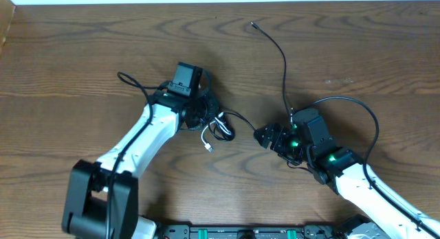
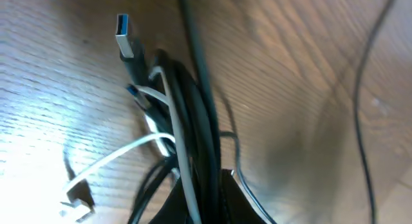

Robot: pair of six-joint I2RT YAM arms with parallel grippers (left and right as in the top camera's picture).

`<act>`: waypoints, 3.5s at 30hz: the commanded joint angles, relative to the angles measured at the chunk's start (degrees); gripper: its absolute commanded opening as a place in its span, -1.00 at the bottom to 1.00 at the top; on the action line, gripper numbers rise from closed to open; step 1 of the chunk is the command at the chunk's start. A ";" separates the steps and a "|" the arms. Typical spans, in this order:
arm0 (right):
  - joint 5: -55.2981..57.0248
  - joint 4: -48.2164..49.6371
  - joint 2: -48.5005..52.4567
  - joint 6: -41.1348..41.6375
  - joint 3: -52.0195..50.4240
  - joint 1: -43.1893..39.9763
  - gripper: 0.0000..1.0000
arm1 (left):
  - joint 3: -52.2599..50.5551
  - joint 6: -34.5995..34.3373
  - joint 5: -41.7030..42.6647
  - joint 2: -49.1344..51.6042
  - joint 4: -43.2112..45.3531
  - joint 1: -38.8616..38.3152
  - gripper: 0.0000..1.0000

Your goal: Untangle cables

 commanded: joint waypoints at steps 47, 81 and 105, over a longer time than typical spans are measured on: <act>-11.02 7.08 -4.68 1.14 0.24 -8.13 -0.52 | 0.50 20.06 63.17 3.34 26.64 7.21 -0.85; -11.58 11.30 -0.11 0.85 0.22 -6.99 -0.79 | 0.50 16.39 62.23 3.34 27.04 5.09 -0.85; -13.99 13.27 3.30 12.07 0.22 -4.15 -0.37 | 0.50 10.19 59.71 3.34 27.12 4.98 -0.85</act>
